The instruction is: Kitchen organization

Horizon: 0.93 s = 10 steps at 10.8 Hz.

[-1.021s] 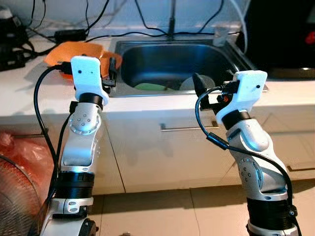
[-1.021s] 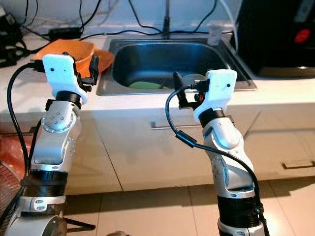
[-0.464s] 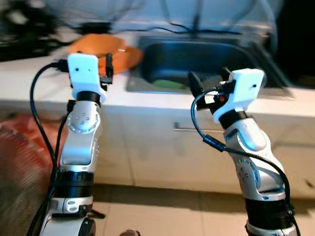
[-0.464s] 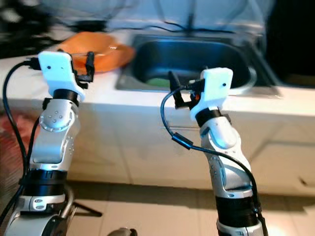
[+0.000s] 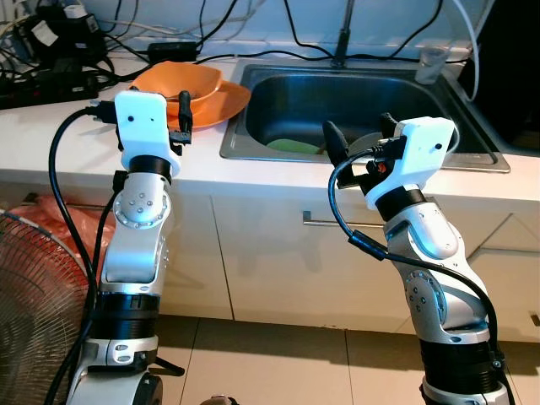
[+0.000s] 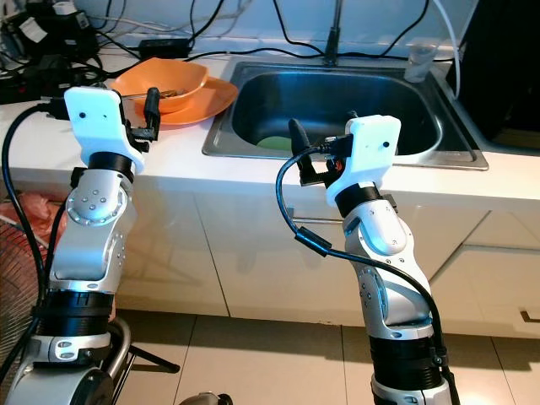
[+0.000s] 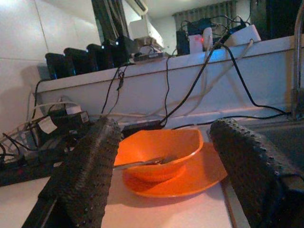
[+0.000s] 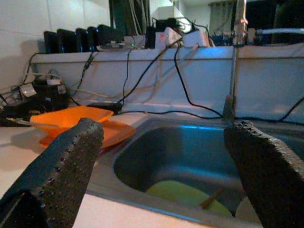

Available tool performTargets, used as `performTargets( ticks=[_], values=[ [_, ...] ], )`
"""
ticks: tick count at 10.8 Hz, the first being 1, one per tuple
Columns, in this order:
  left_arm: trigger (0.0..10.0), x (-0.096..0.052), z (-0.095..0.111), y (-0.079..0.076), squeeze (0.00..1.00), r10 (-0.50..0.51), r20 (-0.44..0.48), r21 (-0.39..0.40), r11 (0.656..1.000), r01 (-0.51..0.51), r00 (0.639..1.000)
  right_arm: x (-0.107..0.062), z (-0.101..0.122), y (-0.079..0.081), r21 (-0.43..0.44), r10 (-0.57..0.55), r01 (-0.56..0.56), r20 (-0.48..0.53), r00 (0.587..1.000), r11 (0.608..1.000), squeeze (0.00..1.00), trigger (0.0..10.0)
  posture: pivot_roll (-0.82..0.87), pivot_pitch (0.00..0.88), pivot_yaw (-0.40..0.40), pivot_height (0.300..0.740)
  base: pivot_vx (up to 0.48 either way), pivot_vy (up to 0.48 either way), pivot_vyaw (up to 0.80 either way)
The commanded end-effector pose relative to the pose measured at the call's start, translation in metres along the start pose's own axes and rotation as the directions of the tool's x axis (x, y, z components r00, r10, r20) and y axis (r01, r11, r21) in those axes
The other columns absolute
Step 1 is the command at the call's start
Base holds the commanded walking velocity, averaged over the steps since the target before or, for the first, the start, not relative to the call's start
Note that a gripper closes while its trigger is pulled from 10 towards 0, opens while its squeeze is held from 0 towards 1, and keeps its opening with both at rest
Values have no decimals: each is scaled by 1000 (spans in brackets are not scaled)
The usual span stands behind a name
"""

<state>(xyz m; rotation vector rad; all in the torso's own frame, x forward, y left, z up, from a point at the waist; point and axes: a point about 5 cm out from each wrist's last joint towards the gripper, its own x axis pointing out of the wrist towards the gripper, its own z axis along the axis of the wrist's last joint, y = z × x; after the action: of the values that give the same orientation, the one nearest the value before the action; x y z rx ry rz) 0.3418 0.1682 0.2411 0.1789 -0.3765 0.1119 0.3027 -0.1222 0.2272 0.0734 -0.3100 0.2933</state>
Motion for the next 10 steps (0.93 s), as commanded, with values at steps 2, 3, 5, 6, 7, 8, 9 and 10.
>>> performTargets(
  ticks=[2, 3, 5, 6, 7, 8, 9, 10],
  values=[
    [10000, 6, 18, 6, 0, 35, 67, 3, 999, -35, 997, 2, 5, 1, 1, 18, -18, 29, 999, 1000, 0, 10000, -48, 28, 7, 740, 202, 0, 0],
    [10000, 6, 18, 6, 0, 36, 67, 6, 999, -37, 997, 2, 5, 2, 2, 20, -20, 31, 999, 1000, 0, 10000, -46, 28, 7, 740, 409, 0, 0],
    [10000, 6, 19, 6, 0, 39, 69, 4, 999, -39, 997, 2, 6, 3, 6, 28, -28, 37, 999, 1000, 0, 10000, -46, 27, 7, 740, 424, 0, 0],
    [10000, 6, 19, 6, 0, 40, 70, 5, 999, -40, 997, 2, 6, 4, 5, 33, -33, 38, 999, 999, 0, 10000, -45, 28, 7, 740, 420, 0, 0],
    [10000, 5, 18, 6, 0, 42, 69, 8, 999, -43, 997, 1, 6, 5, 3, 42, -42, 39, 998, 999, 0, 10000, -46, 30, 8, 740, 416, 0, 0],
    [10000, 5, 18, 6, 0, 44, 63, 9, 999, -45, 997, 1, 6, 5, 4, 43, -44, 39, 998, 999, 0, 10000, -46, 30, 8, 740, 398, 0, 0],
    [10000, 5, 18, 6, 0, 45, 63, 8, 999, -46, 997, 1, 6, 5, 4, 45, -45, 37, 998, 999, 0, 10000, -45, 34, 7, 740, 352, 0, 0],
    [10000, 4, 19, 6, 0, 43, 69, 5, 999, -43, 997, 0, 5, 6, 4, 50, -50, 35, 998, 999, 0, 10000, -47, 37, 8, 740, 341, 0, 600]
  ],
)
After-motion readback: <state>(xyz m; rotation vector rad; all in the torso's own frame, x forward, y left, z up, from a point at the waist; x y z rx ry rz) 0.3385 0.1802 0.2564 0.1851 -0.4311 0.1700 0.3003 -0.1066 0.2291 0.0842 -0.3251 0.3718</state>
